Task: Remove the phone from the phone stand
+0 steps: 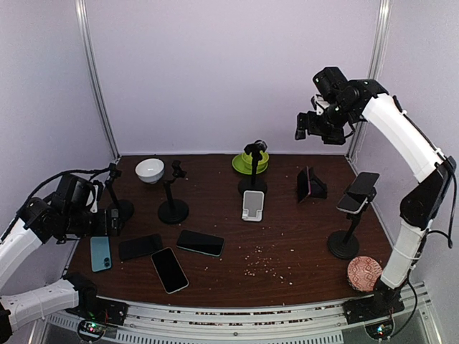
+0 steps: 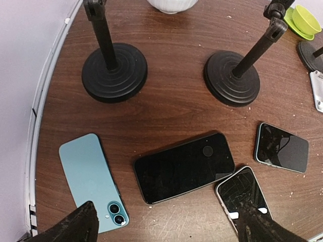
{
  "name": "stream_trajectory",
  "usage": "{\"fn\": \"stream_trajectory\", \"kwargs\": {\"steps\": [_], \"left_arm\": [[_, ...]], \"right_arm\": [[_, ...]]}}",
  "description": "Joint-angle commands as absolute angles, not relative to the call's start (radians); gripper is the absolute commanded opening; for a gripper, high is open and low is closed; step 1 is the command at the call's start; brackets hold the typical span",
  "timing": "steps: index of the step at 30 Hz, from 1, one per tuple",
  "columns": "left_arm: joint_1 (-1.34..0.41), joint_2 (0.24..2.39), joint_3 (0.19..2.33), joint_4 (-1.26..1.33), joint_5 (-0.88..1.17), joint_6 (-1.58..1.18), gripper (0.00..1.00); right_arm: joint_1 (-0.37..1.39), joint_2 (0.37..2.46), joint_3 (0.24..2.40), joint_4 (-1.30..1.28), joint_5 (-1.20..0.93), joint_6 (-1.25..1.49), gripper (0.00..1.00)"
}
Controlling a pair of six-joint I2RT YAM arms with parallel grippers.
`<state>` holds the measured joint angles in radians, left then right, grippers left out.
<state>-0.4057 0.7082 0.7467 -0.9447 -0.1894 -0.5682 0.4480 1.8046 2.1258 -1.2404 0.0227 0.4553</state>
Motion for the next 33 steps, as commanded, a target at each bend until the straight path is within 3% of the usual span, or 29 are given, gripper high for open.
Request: {"fn": "stream_trajectory", "kwargs": {"steps": [1, 20, 33], "left_arm": [[-0.401, 0.708, 0.779, -0.931, -0.185, -0.560, 0.98], [-0.399, 0.734, 0.782, -0.938, -0.221, -0.572, 0.98], [-0.398, 0.749, 0.785, -0.942, -0.224, -0.572, 0.98]], "right_arm": [[0.416, 1.881, 2.148, -1.329, 0.052, 0.482, 0.92], [0.365, 2.123, 2.108, -1.344, 0.052, 0.487, 0.83], [0.325, 2.181, 2.020, -1.230, -0.025, 0.474, 0.62]]}}
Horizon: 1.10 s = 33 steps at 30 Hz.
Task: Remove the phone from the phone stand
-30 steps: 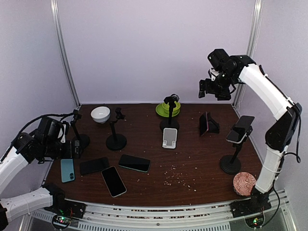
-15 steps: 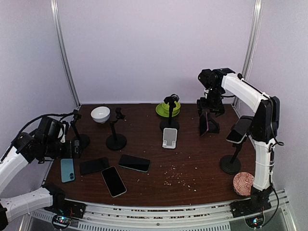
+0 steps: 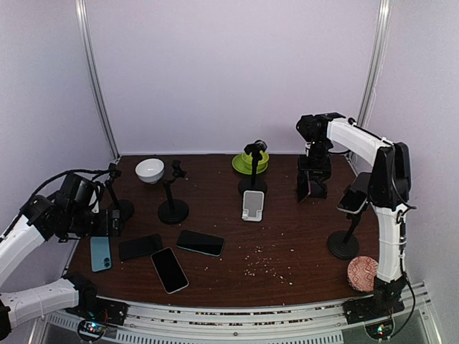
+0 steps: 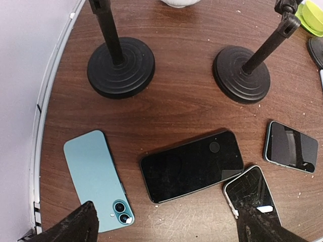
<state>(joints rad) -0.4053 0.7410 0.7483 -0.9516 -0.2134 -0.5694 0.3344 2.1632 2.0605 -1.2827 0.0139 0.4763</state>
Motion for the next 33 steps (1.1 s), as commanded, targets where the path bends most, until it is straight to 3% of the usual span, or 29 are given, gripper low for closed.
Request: {"fn": "stream_trajectory", "kwargs": {"steps": [1, 6, 28, 33], "left_arm": [[-0.398, 0.750, 0.785, -0.942, -0.224, -0.573, 0.98], [-0.398, 0.744, 0.786, -0.942, -0.227, -0.573, 0.98], [-0.398, 0.749, 0.788, -0.942, -0.233, -0.574, 0.98], [-0.398, 0.752, 0.789, -0.942, -0.236, -0.574, 0.98]], "right_arm": [[0.322, 2.183, 2.014, -1.220, -0.030, 0.476, 0.60], [0.314, 2.201, 2.009, -1.202, -0.046, 0.477, 0.53], [0.279, 2.257, 2.020, -1.156, -0.101, 0.456, 0.40], [0.276, 2.254, 2.016, -1.137, -0.086, 0.460, 0.29]]}}
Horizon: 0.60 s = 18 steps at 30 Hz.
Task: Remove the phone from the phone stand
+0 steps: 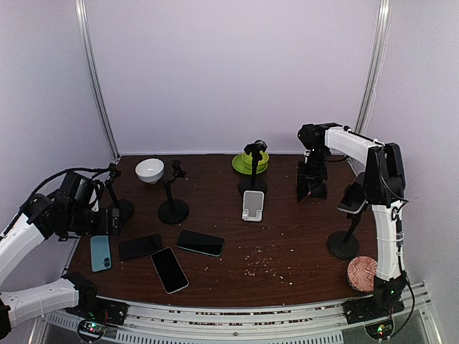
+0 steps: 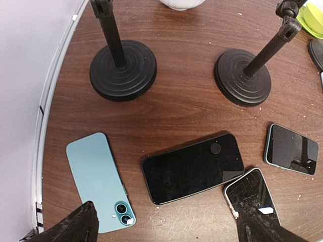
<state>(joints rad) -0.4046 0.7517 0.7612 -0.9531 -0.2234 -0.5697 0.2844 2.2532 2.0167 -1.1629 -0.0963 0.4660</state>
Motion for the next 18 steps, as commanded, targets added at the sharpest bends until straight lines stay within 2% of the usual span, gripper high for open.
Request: {"fn": "stream_trajectory", "kwargs": {"steps": [1, 6, 13, 18], "left_arm": [[-0.399, 0.752, 0.790, -0.942, -0.236, -0.574, 0.98], [-0.398, 0.750, 0.790, -0.942, -0.234, -0.574, 0.98], [-0.398, 0.751, 0.790, -0.942, -0.231, -0.573, 0.98], [-0.398, 0.750, 0.790, -0.942, -0.227, -0.571, 0.98]], "right_arm": [[0.276, 2.254, 2.016, -1.137, -0.083, 0.460, 0.28], [0.276, 2.256, 2.016, -1.136, -0.073, 0.457, 0.16], [0.276, 2.246, 2.024, -1.138, -0.065, 0.451, 0.05], [0.276, 2.248, 2.042, -1.152, -0.070, 0.446, 0.01]]}}
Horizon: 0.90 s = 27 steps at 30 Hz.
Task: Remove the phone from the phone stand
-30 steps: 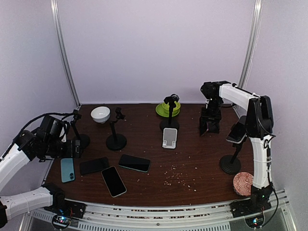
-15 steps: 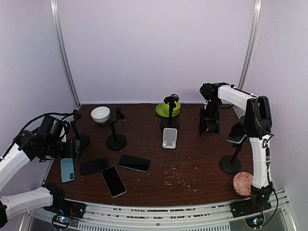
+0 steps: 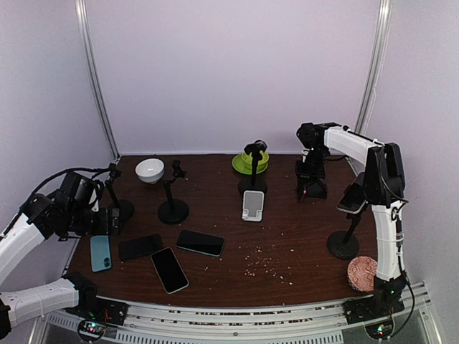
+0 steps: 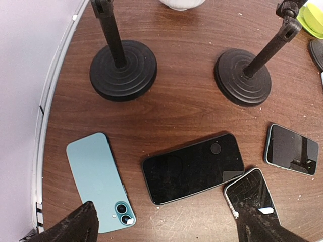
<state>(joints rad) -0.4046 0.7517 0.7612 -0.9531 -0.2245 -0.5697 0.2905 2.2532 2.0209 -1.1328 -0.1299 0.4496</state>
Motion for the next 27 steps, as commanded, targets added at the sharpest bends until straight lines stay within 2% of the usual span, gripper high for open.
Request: {"fn": "stream_trajectory", "kwargs": {"steps": [1, 27], "left_arm": [[-0.398, 0.750, 0.790, -0.943, -0.228, -0.571, 0.98], [-0.398, 0.742, 0.787, -0.948, -0.238, -0.578, 0.98]], "right_arm": [[0.276, 2.246, 2.046, -1.155, -0.072, 0.445, 0.00], [0.276, 2.105, 2.190, -1.212, -0.125, 0.440, 0.00]]}}
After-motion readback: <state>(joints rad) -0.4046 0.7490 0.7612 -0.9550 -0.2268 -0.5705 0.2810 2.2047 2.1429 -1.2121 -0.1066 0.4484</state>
